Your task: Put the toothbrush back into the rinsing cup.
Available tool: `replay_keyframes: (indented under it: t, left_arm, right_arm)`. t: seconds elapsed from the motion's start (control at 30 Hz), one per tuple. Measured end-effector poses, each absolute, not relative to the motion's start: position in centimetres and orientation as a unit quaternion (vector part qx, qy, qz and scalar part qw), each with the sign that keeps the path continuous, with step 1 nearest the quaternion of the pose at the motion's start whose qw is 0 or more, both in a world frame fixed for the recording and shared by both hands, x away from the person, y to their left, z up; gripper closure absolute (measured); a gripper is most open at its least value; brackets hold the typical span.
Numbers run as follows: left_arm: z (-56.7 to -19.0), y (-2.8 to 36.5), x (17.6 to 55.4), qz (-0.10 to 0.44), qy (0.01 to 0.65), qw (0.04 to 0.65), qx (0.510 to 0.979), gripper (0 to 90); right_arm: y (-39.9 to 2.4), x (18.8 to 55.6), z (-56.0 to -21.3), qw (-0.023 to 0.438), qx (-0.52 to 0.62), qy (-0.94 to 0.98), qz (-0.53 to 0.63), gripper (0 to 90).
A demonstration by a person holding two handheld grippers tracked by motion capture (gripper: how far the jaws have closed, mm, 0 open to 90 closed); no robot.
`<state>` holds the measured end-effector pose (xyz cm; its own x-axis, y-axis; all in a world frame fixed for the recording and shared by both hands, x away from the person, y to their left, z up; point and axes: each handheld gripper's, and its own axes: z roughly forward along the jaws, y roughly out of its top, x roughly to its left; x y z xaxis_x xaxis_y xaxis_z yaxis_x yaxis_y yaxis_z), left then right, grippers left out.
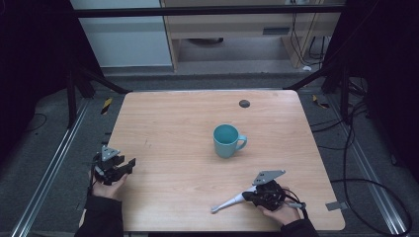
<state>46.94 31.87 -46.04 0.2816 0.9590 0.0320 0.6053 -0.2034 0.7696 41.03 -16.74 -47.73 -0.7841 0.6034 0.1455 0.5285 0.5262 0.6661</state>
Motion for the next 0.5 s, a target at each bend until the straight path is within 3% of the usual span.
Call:
replay_keyframes:
  t: [0.5]
  left_arm:
    - [-46.08,31.83,46.97,0.268,0.537,0.332,0.728,51.6]
  right_arm:
    - [-16.47,41.41,-48.04,0.060,0.330,0.873,0.354,88.2]
